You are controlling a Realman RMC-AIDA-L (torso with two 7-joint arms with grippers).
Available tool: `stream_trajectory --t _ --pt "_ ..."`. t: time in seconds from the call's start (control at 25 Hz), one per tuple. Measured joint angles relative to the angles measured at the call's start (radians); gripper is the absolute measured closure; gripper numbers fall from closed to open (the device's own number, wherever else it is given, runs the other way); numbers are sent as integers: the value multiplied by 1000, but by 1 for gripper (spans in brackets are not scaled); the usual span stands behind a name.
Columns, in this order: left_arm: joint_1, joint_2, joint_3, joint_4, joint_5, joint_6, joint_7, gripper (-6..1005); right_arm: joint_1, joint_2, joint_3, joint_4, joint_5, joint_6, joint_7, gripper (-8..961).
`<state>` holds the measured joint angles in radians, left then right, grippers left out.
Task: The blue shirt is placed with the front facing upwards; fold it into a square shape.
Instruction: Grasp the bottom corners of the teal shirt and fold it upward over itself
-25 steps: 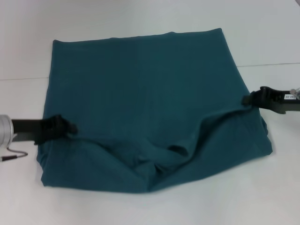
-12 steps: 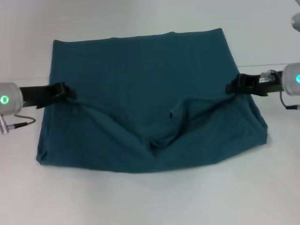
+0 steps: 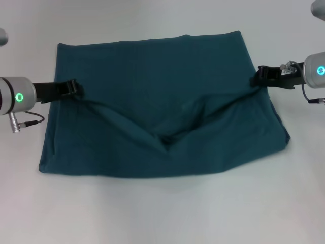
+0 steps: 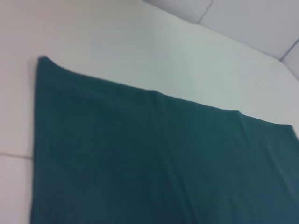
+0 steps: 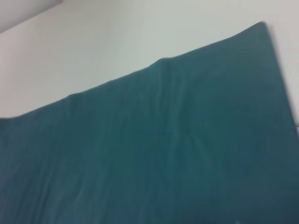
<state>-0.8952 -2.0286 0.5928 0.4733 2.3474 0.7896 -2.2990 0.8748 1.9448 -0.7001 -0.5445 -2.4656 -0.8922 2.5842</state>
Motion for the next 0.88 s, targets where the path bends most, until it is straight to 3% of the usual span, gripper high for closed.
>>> stream_trajectory --t 0.2,0.88 --pt "-6 -16 4 -1 -1 -62 22 951 -4 -1 -2 8 3 54 0 921" --pt "-22 -9 7 1 -2 -153 28 951 28 9 -73 42 -3 184 -6 919"
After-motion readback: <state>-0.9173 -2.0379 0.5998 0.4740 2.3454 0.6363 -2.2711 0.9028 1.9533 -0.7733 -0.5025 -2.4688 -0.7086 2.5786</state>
